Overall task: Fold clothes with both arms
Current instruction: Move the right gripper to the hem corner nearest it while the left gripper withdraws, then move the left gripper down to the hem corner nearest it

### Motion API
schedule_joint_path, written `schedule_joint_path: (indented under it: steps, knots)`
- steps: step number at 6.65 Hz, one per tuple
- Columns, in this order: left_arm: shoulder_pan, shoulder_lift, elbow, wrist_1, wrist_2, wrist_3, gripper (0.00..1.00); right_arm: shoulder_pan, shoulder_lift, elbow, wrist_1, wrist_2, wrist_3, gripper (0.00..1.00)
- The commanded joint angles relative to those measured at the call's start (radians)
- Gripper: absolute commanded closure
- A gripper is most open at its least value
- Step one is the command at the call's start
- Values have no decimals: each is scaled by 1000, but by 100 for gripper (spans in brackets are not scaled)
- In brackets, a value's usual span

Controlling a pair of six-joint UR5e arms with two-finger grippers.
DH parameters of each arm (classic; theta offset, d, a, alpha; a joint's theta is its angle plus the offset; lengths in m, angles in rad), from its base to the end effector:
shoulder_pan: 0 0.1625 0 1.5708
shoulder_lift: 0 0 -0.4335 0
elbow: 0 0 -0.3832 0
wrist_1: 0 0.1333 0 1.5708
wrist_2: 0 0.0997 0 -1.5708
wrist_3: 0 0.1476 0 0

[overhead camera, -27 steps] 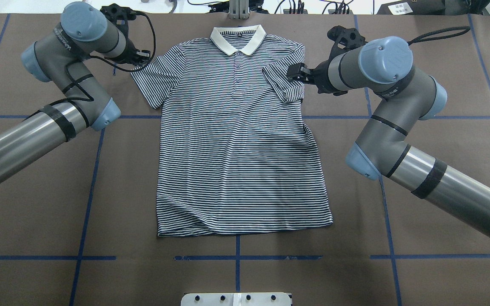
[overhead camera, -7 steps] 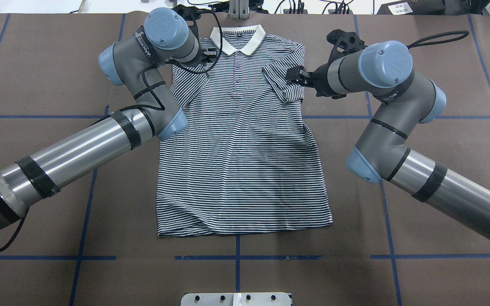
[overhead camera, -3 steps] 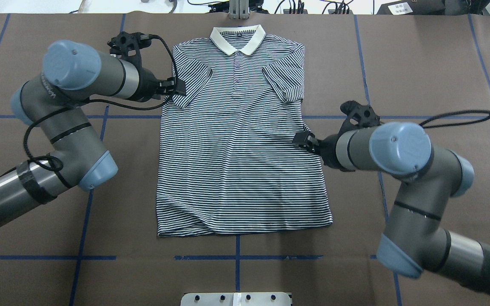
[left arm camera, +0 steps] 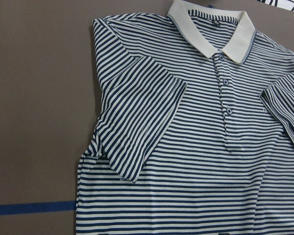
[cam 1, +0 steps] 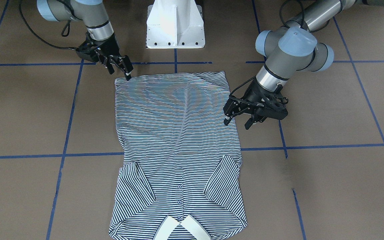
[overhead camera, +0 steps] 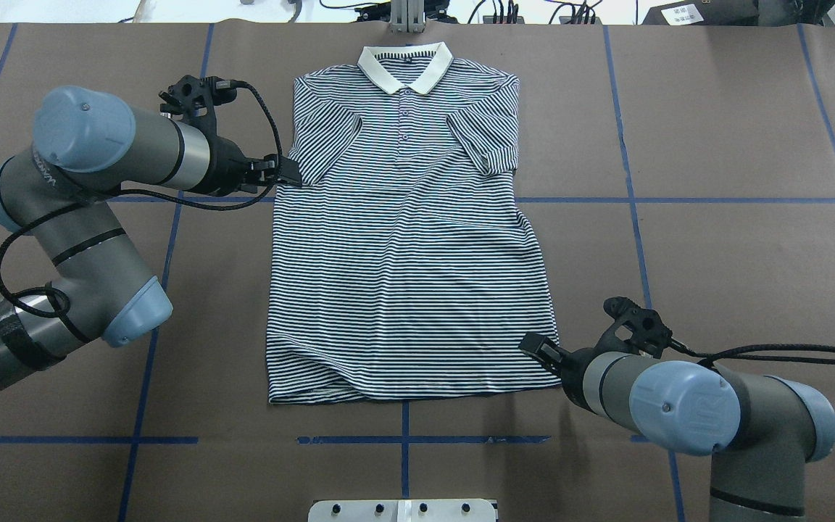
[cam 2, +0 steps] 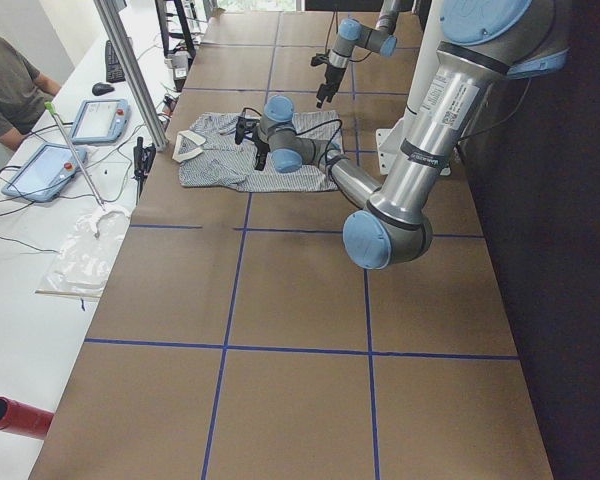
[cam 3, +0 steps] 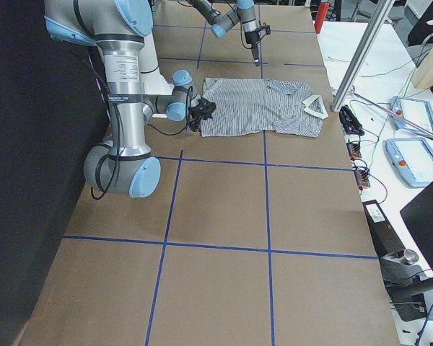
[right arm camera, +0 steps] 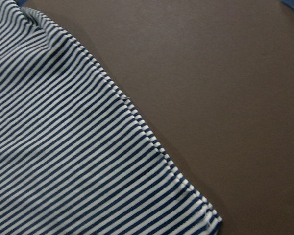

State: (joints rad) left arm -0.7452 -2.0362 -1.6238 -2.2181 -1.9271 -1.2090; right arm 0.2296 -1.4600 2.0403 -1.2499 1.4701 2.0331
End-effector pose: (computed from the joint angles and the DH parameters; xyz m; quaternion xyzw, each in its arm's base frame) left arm 0.4544 -0.5306 0.3229 0.1589 0.5386 -0.0608 0.8252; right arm -0.4974 -0.2684 0.3962 -0.0055 -0.4373 0.3255 0.8383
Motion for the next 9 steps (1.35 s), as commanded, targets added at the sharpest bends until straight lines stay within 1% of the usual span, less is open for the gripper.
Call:
schedule_joint_path:
  steps: [1, 2, 4, 5, 6, 7, 8, 9]
  knots:
    - [4, 5, 4, 1, 2, -1, 16, -23, 4, -15, -45, -27, 33, 12]
    - [15, 7, 5, 0, 2, -9, 16, -24, 4, -20, -46, -28, 33, 15]
    - [17, 7, 10, 0, 4, -9, 16, -24, 3, -32, -46, -27, 32, 16]
    - [17, 8, 10, 0, 4, -9, 16, -24, 4, -35, -46, -28, 32, 22]
    - [17, 8, 12, 0, 4, -9, 16, -26, 4, -38, -46, -28, 32, 35]
    - [17, 8, 12, 0, 4, -9, 16, -24, 4, -40, -46, -28, 32, 38]
    - [17, 8, 12, 0, 4, -9, 16, -24, 4, -43, -46, -28, 32, 38]
    - [17, 8, 15, 0, 4, -9, 16, -24, 4, -51, -46, -28, 32, 43]
